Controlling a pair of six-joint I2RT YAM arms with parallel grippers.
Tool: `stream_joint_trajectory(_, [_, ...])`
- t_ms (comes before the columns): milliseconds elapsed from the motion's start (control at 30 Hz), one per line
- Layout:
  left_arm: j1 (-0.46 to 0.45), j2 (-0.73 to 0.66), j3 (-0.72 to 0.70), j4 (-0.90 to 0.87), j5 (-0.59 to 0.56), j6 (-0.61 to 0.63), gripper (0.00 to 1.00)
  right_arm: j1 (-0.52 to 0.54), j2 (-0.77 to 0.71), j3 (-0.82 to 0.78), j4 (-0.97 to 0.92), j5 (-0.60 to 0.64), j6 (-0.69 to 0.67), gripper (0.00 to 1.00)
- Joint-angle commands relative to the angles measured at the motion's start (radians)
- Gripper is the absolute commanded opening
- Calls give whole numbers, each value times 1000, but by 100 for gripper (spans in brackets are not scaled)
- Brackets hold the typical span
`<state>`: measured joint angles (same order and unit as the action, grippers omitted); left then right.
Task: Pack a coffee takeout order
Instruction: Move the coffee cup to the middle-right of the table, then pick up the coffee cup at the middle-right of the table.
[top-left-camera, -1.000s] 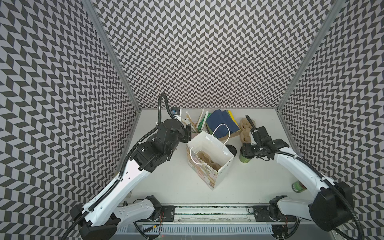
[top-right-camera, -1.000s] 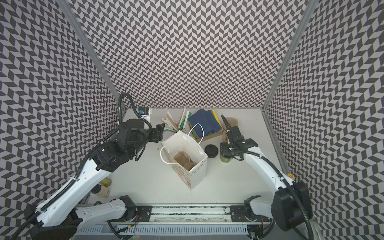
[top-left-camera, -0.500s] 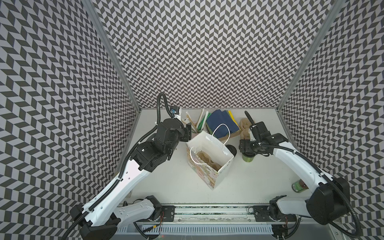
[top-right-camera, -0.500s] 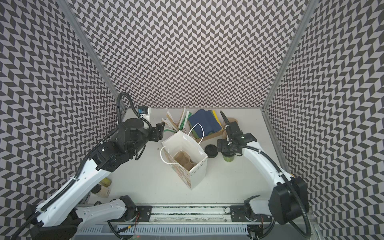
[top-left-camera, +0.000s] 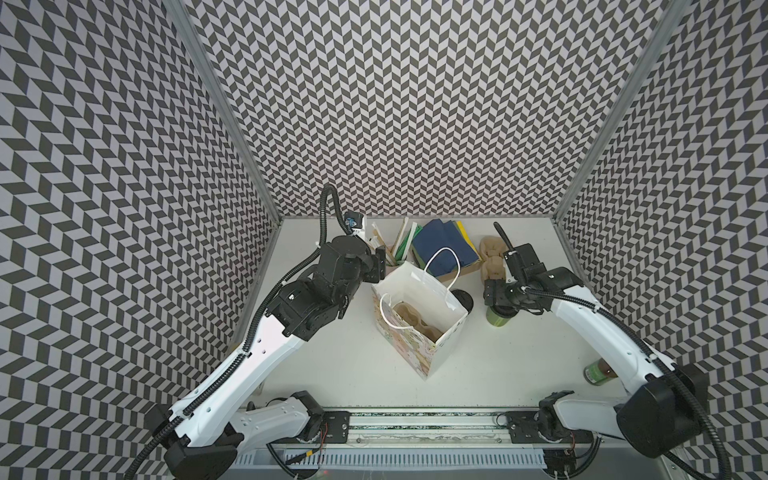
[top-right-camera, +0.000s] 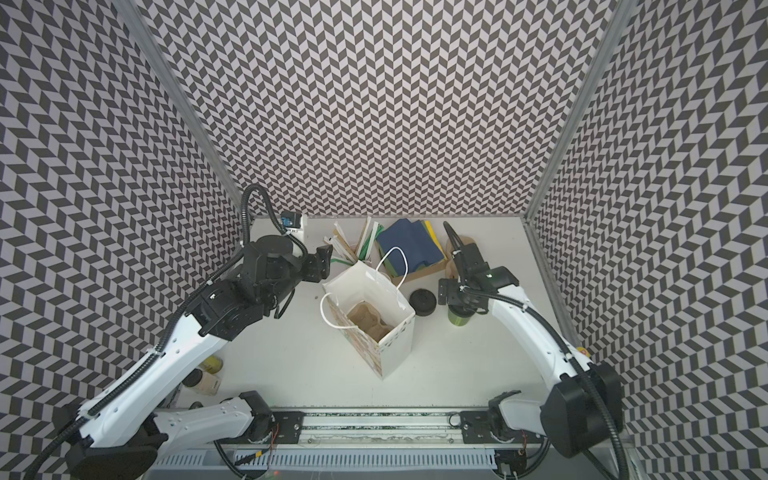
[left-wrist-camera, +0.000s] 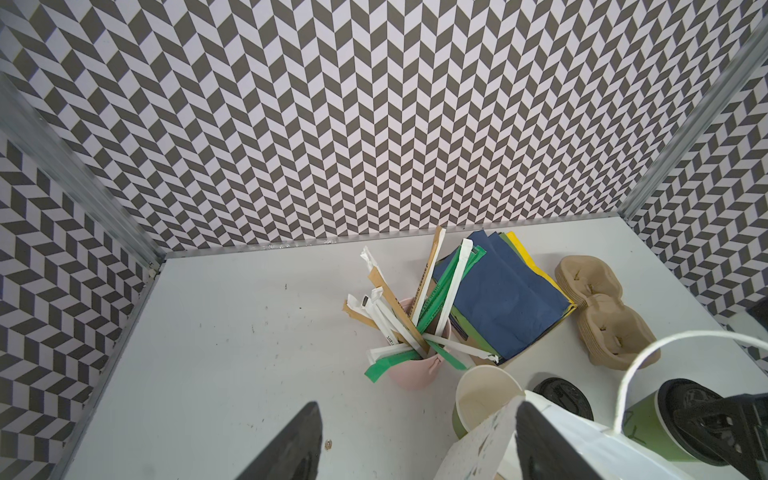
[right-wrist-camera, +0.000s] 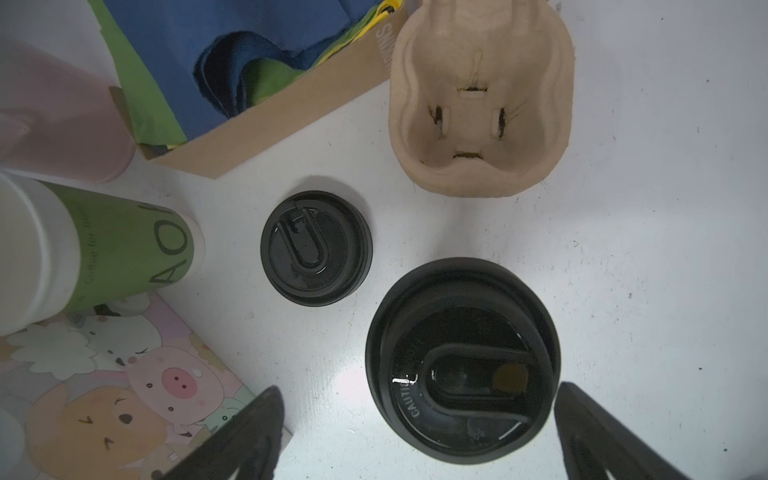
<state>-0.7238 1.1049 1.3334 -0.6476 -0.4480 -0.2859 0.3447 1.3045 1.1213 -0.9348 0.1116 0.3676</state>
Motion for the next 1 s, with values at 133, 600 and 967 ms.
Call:
stream_joint_trajectory(133, [6, -19, 1, 22, -7, -18, 78, -2, -26, 97, -42, 17, 109, 99])
stream_joint_trajectory(600, [35, -10, -3, 29, 47, -91, 79, 22, 150, 136, -253, -50, 71, 99])
stream_joint_trajectory(967, [76, -79, -107, 94, 80, -88, 82, 9, 148, 253, -289, -106, 45, 99])
